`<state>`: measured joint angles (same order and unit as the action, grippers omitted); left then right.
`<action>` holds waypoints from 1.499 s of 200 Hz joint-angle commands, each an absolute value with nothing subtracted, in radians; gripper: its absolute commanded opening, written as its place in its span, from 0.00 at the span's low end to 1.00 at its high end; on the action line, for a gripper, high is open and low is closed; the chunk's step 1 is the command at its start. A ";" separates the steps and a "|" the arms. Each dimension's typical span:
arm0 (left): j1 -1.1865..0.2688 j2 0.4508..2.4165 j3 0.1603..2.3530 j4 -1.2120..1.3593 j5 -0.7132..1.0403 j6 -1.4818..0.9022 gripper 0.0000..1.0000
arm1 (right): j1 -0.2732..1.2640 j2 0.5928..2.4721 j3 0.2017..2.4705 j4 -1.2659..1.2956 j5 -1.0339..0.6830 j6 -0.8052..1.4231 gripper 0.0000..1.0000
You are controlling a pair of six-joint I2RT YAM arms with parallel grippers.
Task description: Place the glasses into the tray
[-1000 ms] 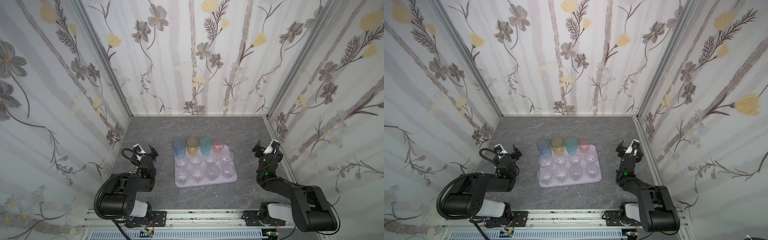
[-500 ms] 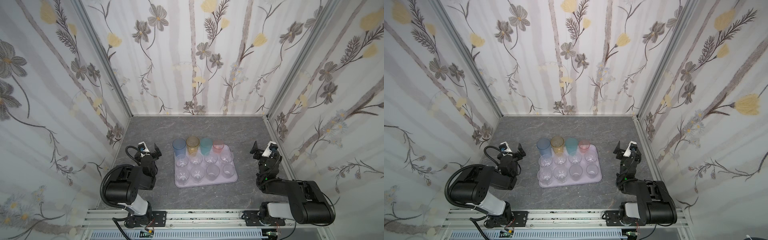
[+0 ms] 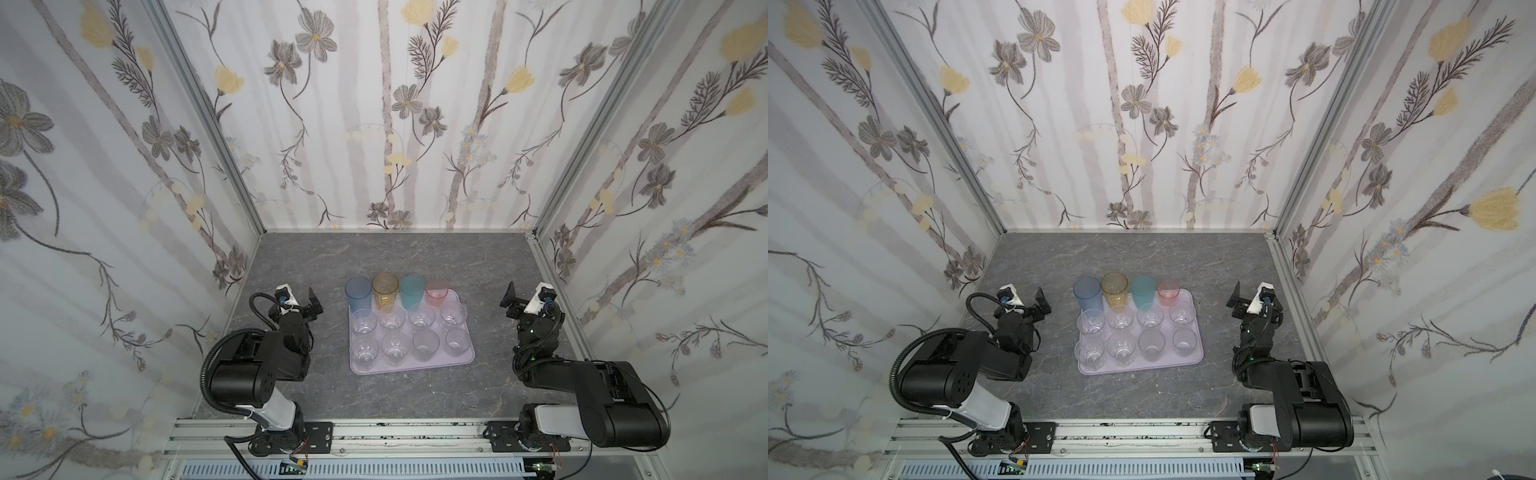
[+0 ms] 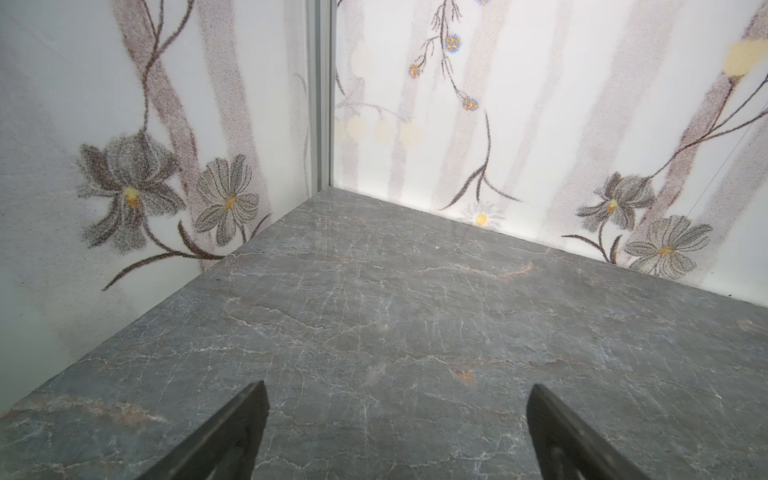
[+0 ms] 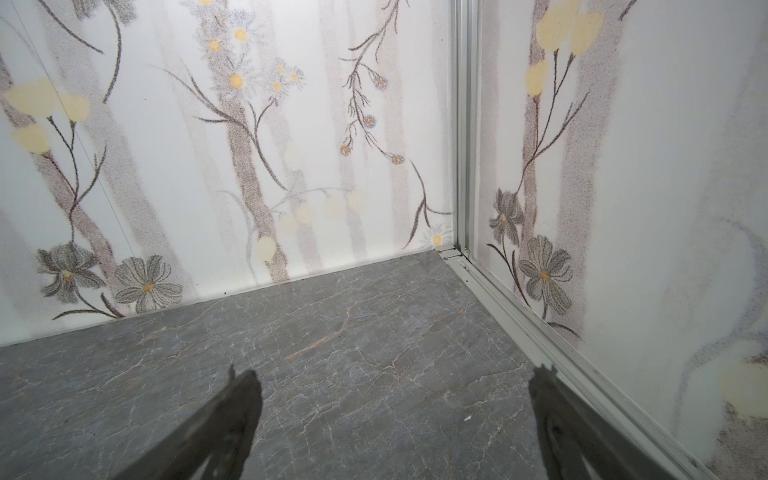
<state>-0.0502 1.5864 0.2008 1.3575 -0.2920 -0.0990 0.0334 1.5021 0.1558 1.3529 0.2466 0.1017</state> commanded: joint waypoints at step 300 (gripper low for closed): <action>-0.057 1.588 0.208 1.404 -0.141 -0.031 1.00 | 0.048 1.508 0.175 1.354 0.293 0.078 1.00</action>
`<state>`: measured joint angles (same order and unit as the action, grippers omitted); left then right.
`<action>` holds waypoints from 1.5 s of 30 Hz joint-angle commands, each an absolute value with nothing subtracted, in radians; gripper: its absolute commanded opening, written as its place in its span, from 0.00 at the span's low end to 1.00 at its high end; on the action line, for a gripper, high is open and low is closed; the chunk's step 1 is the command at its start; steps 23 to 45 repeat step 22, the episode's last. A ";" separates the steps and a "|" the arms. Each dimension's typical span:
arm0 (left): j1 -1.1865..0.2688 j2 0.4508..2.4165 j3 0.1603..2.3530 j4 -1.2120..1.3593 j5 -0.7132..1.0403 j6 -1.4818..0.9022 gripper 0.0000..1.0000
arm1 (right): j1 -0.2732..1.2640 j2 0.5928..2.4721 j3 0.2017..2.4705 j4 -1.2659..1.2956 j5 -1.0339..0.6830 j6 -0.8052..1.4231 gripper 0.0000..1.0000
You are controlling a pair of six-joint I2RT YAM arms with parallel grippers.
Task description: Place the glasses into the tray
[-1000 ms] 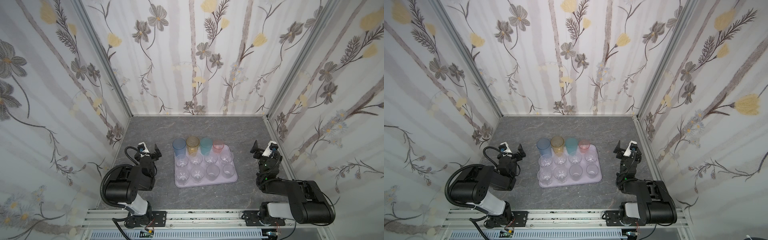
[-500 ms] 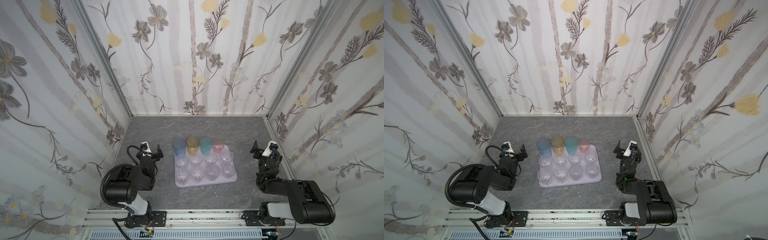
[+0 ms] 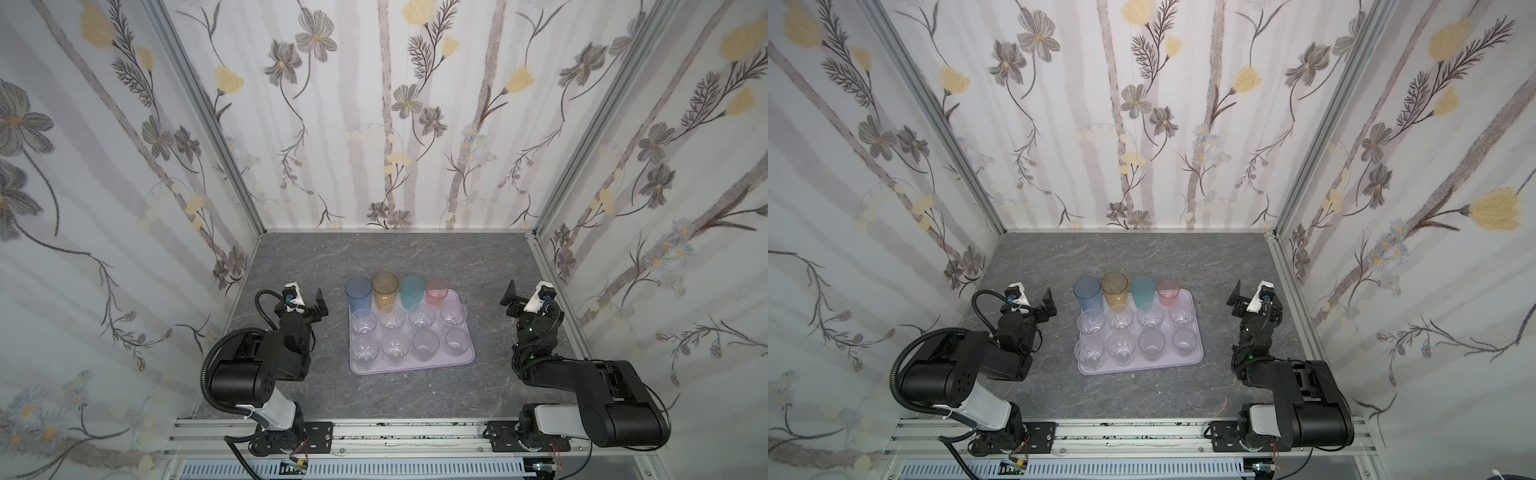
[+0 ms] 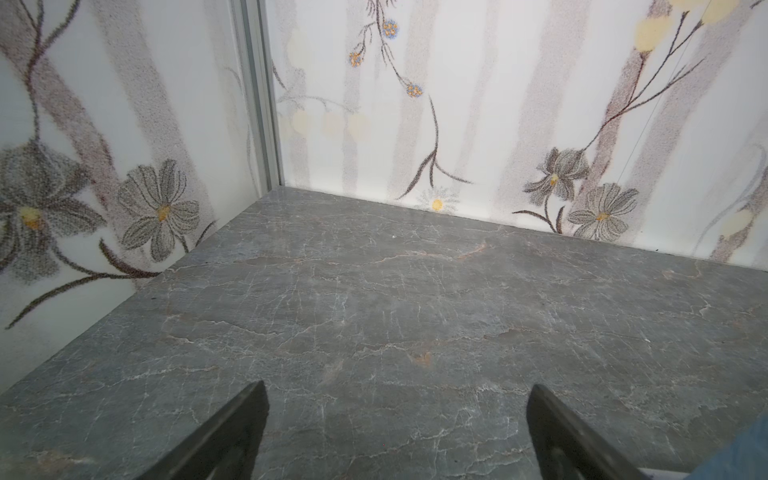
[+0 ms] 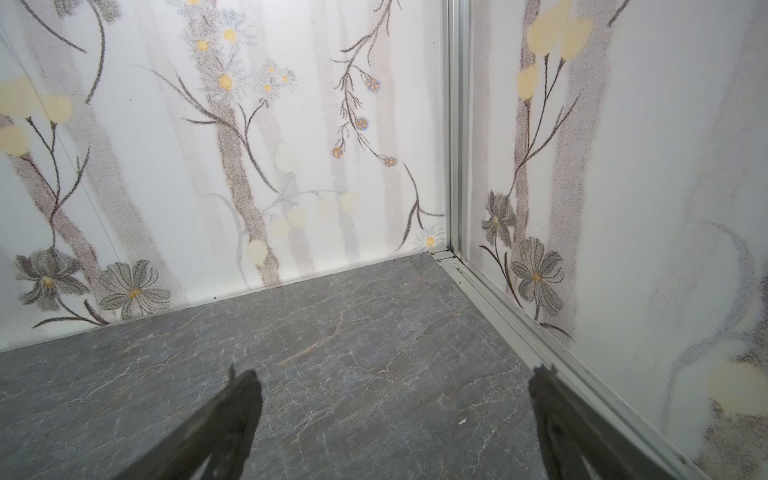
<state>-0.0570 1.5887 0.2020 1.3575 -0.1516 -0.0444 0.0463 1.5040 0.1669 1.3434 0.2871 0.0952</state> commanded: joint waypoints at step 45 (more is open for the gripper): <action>-0.064 1.584 0.212 1.388 -0.156 -0.031 1.00 | 0.048 1.508 0.176 1.353 0.293 0.077 1.00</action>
